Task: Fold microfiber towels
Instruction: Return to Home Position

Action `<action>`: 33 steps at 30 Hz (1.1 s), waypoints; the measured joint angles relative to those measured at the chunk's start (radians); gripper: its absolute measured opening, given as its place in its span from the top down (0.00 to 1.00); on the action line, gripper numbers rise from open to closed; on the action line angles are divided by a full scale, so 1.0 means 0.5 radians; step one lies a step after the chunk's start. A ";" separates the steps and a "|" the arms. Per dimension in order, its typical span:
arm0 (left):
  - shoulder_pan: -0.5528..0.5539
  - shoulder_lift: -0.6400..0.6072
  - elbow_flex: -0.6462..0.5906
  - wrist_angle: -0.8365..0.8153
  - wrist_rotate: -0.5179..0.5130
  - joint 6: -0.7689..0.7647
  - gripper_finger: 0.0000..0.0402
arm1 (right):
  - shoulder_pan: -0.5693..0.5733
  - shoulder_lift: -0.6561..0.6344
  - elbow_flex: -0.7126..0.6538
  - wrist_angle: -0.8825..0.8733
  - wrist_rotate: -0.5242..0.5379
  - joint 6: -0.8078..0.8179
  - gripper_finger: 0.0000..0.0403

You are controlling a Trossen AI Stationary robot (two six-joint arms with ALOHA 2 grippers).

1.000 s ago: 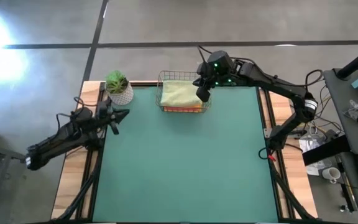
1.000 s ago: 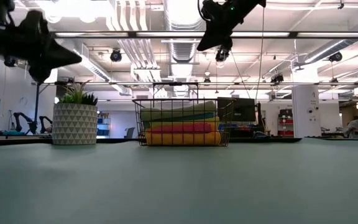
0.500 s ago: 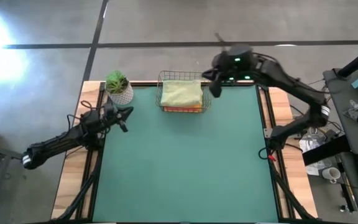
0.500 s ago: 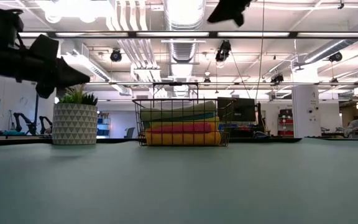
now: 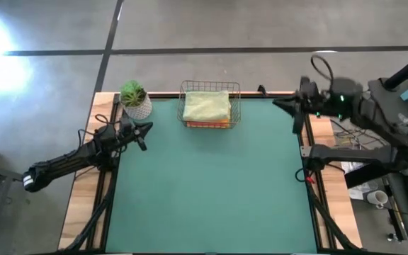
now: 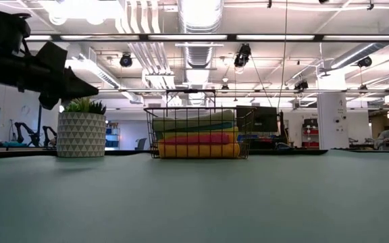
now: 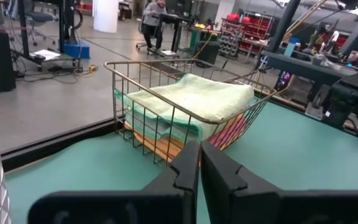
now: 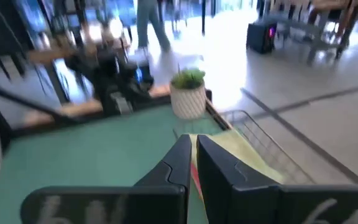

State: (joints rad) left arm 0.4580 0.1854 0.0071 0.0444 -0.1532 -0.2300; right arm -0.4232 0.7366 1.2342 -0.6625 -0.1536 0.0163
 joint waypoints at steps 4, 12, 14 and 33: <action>-0.001 -0.005 -0.001 0.000 0.001 0.001 1.00 | 0.058 -0.349 -0.589 0.536 0.017 0.179 0.96; -0.002 -0.006 -0.002 0.000 0.002 0.002 1.00 | 0.066 -0.760 -1.423 1.202 0.016 0.407 0.96; -0.002 -0.006 -0.002 0.000 0.002 0.002 1.00 | 0.066 -0.827 -1.622 1.300 0.016 0.439 0.96; -0.002 -0.006 -0.005 -0.001 0.004 0.003 1.00 | 0.069 -1.471 -2.352 1.542 -0.150 0.695 0.96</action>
State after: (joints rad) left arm 0.4572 0.1825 0.0048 0.0441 -0.1511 -0.2287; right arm -0.3885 0.0009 0.0583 0.1087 -0.2287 0.3635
